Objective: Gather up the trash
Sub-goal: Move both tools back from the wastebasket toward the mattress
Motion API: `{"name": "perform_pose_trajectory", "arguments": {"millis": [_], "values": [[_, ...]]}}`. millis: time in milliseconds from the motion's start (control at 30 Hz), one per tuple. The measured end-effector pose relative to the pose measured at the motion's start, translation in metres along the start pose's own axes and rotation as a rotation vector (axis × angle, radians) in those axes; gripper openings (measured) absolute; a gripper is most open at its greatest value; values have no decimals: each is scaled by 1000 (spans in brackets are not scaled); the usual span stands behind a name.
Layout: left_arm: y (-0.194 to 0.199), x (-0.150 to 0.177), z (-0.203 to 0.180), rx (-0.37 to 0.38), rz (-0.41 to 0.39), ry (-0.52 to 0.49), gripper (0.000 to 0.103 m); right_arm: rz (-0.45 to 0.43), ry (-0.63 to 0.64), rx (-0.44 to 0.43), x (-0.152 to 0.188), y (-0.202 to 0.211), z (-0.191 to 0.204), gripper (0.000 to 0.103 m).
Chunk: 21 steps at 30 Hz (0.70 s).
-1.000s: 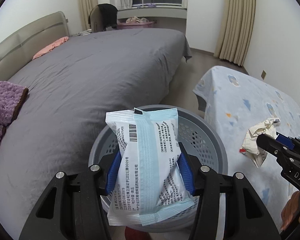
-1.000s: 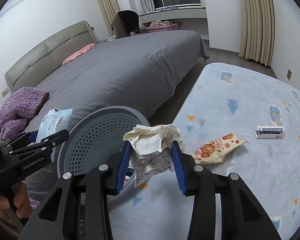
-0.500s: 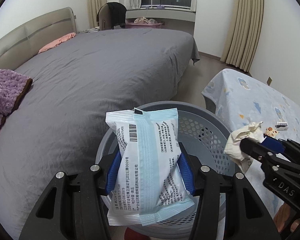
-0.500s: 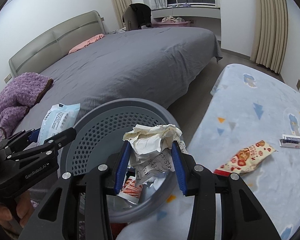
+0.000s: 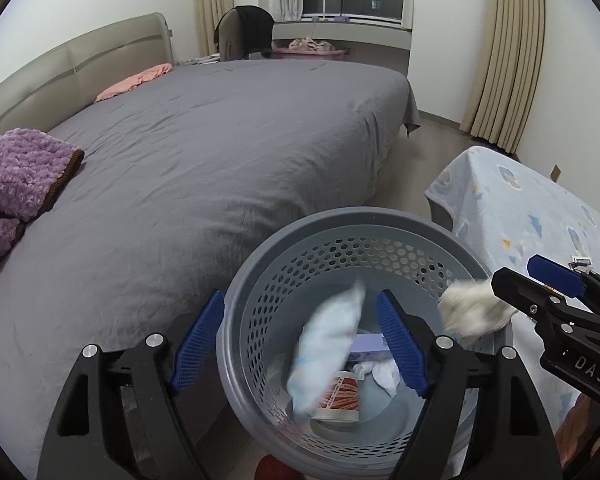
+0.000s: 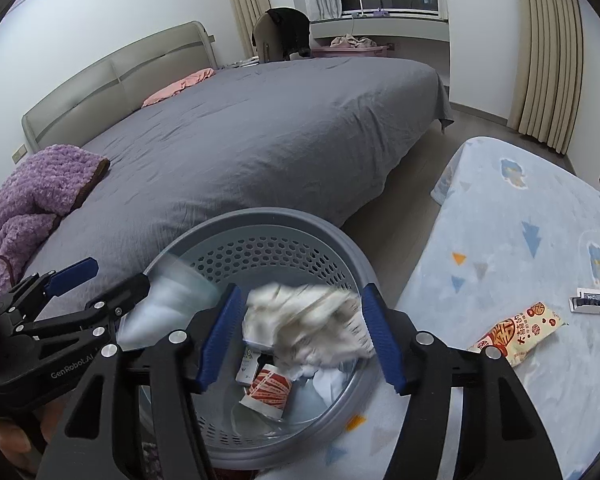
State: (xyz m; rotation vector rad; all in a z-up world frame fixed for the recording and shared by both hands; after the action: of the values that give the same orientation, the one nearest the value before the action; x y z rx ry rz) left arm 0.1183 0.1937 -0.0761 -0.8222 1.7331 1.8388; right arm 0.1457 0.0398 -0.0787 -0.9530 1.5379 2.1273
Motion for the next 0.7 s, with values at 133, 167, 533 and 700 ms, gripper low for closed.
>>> {"name": "perform_pose_trajectory", "arguments": {"millis": [133,167,533,700], "values": [[-2,2,1,-7,8,-1,77,3,6,3,1,-1,1,60],[-2,2,0,-7,9,-2,78,4,6,4,1,-1,1,60],[-2,2,0,-18,6,-6,81,4,-13,9,4,0,-5,60],[-2,3,0,-19,5,-8,83,-2,-22,10,5,2,-7,60]]}}
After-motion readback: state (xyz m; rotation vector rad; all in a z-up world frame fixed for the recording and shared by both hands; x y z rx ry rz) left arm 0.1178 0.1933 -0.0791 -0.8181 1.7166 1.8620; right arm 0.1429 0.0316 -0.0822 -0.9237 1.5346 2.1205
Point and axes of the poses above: each gripper's, at about its wrist camera, not at the fingertips, and y roughly against the way its jaws point, z to its left, x to its underside, the point moved 9 cm from there along -y, roughly the way its jaws point, and after that the axes turned 1 degree about -z, right-handed, at the moved point
